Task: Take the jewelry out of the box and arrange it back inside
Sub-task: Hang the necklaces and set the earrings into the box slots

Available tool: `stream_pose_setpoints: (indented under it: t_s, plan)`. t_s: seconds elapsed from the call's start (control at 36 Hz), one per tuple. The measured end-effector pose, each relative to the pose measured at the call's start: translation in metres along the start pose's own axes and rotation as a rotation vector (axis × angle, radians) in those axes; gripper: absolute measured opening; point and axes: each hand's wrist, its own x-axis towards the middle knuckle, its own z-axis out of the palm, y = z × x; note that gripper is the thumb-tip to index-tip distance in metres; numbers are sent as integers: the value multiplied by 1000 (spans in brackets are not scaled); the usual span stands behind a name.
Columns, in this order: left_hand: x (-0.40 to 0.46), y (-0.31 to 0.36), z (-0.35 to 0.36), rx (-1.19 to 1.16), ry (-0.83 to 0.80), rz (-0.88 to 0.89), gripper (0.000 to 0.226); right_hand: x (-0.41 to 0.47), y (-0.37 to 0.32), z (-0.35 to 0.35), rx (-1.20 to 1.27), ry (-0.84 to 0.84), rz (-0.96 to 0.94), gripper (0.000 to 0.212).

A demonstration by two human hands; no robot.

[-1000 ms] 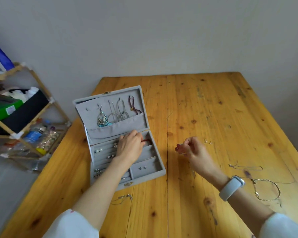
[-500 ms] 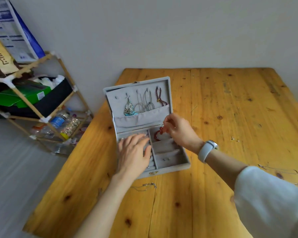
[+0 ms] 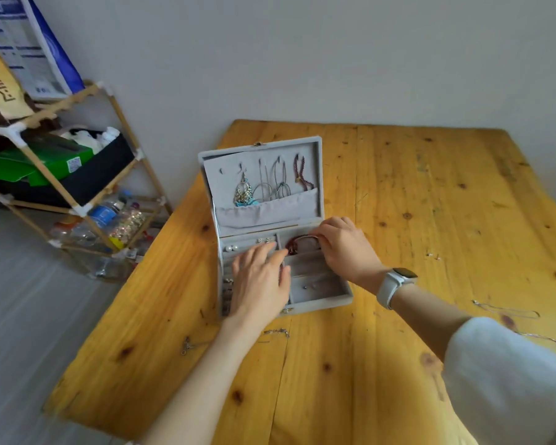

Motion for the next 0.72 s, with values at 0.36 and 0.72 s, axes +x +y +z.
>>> stream_pose_setpoints:
  t_s: [0.36, 0.72]
  plan:
    - [-62, 148, 60, -312, -12, 304, 38, -175, 67, -71, 202, 268, 377, 21]
    - [-87, 189, 103, 105, -288, 280, 68, -254, 144, -97, -48, 303, 789, 27]
